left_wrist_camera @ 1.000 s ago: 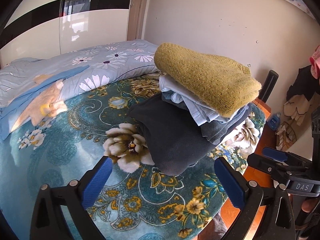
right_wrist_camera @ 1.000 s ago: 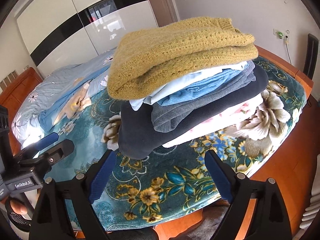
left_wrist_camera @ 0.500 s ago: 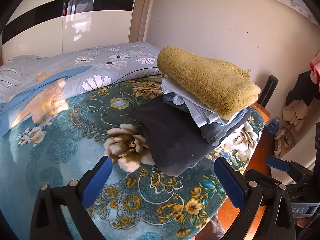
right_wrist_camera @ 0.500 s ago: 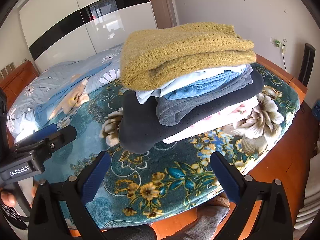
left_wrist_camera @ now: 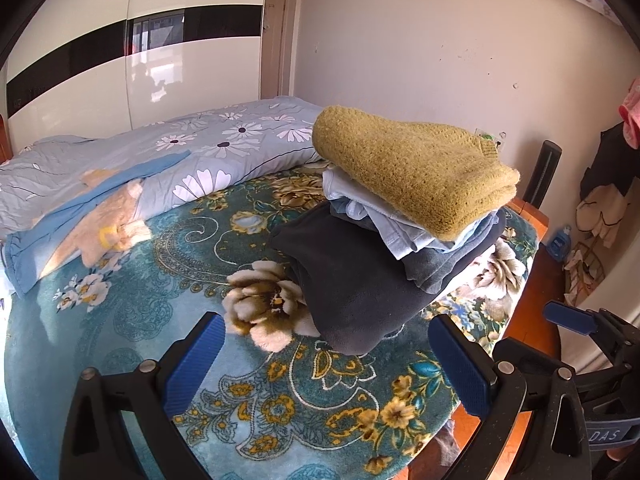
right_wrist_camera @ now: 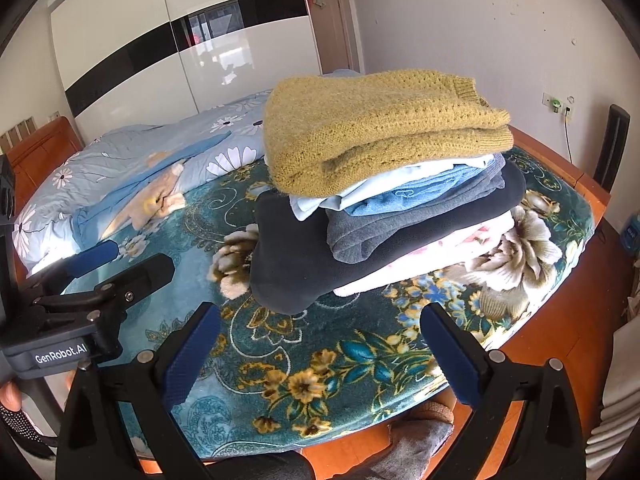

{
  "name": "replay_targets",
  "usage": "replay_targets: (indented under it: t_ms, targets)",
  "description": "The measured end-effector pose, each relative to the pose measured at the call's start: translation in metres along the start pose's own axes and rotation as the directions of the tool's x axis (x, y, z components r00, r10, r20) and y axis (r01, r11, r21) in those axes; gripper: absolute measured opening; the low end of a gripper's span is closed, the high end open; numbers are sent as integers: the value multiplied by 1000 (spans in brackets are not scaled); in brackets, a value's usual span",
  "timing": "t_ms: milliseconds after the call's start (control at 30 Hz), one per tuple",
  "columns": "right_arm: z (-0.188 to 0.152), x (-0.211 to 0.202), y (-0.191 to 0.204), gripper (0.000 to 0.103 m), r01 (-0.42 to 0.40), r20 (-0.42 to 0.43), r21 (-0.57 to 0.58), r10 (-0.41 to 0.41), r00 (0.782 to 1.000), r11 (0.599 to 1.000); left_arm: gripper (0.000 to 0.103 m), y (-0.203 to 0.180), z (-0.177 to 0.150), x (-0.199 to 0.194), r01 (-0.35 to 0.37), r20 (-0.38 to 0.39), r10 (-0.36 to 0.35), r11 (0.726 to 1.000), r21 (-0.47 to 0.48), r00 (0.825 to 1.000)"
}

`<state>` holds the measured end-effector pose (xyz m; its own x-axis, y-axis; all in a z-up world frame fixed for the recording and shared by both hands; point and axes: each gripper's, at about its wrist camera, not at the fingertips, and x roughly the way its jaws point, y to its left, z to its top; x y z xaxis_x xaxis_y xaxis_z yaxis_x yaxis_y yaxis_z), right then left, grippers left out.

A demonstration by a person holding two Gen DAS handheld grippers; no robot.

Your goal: Fold clothes

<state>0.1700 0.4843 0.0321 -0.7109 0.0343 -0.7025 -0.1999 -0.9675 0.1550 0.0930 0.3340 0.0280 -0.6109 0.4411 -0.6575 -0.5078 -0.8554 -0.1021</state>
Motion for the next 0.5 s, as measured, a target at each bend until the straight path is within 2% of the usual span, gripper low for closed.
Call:
replay_targets:
  t_ms: [500]
  targets:
    - [-2,3,4,100,-3,-18,-3,3,1000,1000,103,-3,-3,1,-24,2,24,1000,18,1000]
